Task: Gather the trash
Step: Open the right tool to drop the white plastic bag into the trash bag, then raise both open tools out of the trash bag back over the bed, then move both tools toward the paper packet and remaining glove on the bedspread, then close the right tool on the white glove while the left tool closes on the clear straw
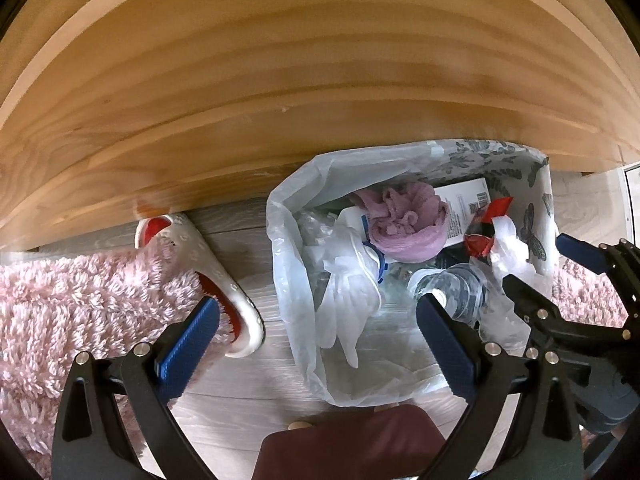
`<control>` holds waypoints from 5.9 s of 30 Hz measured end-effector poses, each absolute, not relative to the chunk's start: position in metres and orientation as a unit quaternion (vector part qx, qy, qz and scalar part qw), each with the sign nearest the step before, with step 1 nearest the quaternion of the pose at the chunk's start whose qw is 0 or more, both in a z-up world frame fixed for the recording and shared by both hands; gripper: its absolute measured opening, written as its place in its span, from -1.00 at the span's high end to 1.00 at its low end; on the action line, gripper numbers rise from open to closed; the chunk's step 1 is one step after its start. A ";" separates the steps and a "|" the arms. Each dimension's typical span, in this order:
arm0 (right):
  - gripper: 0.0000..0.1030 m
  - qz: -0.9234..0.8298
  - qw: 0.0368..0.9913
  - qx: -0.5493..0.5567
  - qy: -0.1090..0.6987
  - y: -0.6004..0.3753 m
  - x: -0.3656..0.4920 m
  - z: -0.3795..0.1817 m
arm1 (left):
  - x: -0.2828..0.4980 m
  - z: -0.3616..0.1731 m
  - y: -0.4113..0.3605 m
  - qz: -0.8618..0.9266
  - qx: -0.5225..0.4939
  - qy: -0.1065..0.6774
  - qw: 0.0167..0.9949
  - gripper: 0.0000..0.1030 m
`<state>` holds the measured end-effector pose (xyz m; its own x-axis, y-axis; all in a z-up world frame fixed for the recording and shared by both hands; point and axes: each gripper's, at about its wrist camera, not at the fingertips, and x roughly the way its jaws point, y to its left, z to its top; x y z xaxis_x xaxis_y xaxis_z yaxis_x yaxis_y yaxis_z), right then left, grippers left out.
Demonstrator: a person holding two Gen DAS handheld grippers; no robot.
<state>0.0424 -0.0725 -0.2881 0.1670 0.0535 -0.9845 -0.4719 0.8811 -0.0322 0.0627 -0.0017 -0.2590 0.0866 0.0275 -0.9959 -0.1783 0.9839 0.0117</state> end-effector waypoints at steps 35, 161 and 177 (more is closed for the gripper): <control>-0.84 0.183 0.810 -0.122 0.543 -0.086 0.033 -0.228 | 0.061 -0.216 0.005 0.054 -0.108 0.622 0.773 -0.85; 0.51 0.085 0.909 0.015 0.408 -0.059 0.407 -0.068 | 0.371 -0.038 0.104 -0.006 -0.337 0.302 0.892 -0.85; 0.78 0.104 0.907 0.110 0.392 -0.097 0.282 -0.052 | 0.367 -0.036 0.032 -0.061 -0.255 0.390 0.882 -0.85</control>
